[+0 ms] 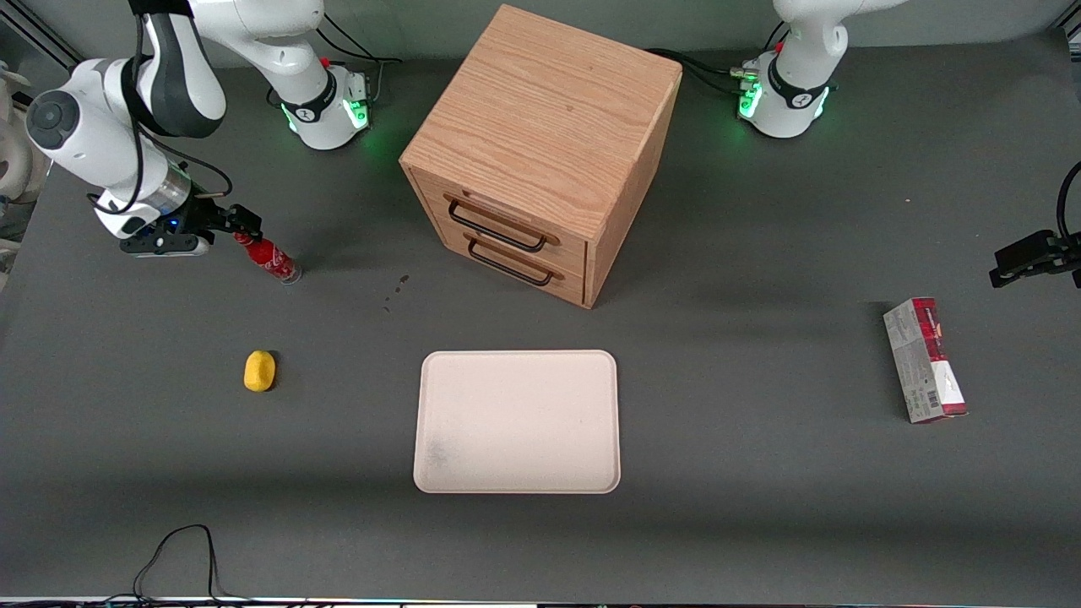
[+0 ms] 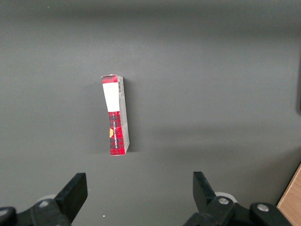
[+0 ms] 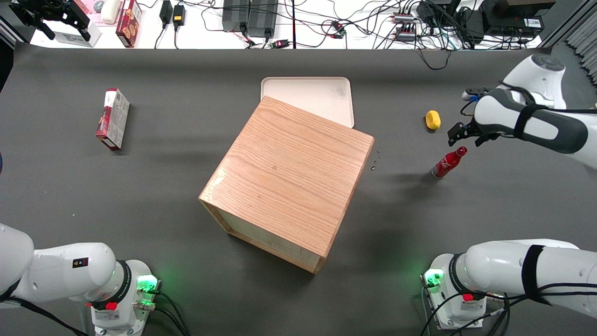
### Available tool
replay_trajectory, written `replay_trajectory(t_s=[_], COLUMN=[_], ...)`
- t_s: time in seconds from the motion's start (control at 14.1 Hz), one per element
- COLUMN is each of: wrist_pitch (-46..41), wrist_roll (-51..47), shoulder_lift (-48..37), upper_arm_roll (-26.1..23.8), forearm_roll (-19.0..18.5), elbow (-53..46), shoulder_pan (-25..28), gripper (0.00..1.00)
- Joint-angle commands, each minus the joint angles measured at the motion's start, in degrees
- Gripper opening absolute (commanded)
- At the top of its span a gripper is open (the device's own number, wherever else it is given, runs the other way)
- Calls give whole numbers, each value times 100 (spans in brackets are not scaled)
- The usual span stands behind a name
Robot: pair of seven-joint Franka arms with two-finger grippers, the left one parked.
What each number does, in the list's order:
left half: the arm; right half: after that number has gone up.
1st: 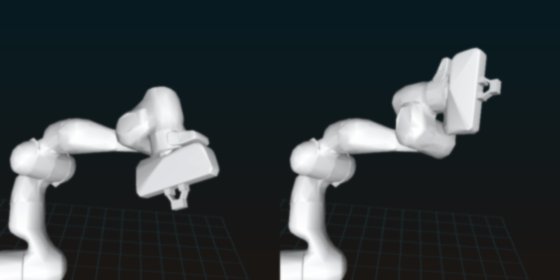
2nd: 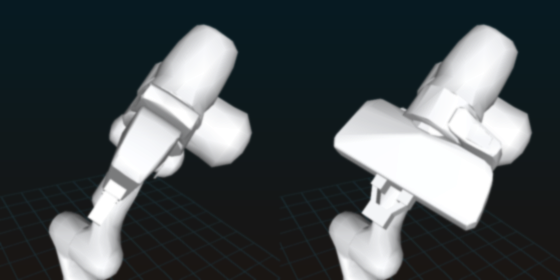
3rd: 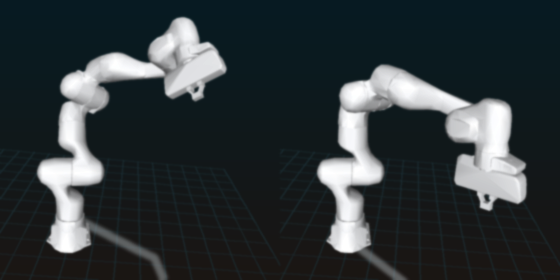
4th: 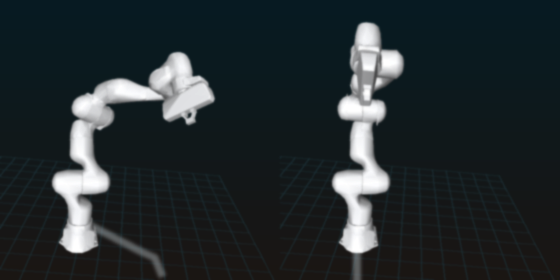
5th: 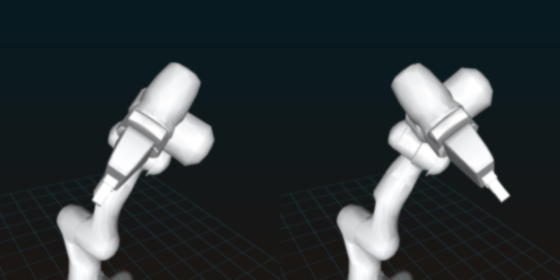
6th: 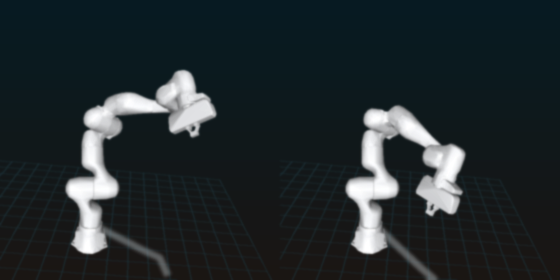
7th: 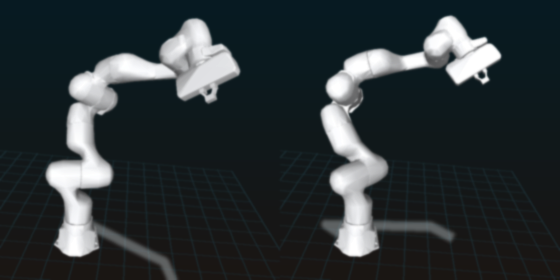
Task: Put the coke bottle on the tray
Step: 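Move the open right gripper down over the red Coca-Cola bottle, then close the right gripper on the bottle cap and lift it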
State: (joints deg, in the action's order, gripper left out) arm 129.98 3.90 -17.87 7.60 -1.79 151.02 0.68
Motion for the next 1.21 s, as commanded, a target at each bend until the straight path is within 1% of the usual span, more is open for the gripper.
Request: replay_trajectory(t_s=[0.0, 0.28, 0.43, 0.85, 0.92, 1.07, 1.14], wrist_pitch=[132, 132, 281, 282, 282, 264, 256], wrist_roll=[67, 67, 67, 76, 76, 76, 93], shoulder_lift=[3, 125, 249, 241, 232, 249, 249], upper_arm_roll=[57, 66, 66, 83, 83, 75, 83], forearm_roll=[-58, -59, -50, -58, -59, -59, -50], elbow=[155, 156, 156, 138, 138, 138, 130], shoulder_pan=[38, 38, 38, 38, 38, 38, 38], gripper=[100, 100, 100, 100, 92, 59, 45])
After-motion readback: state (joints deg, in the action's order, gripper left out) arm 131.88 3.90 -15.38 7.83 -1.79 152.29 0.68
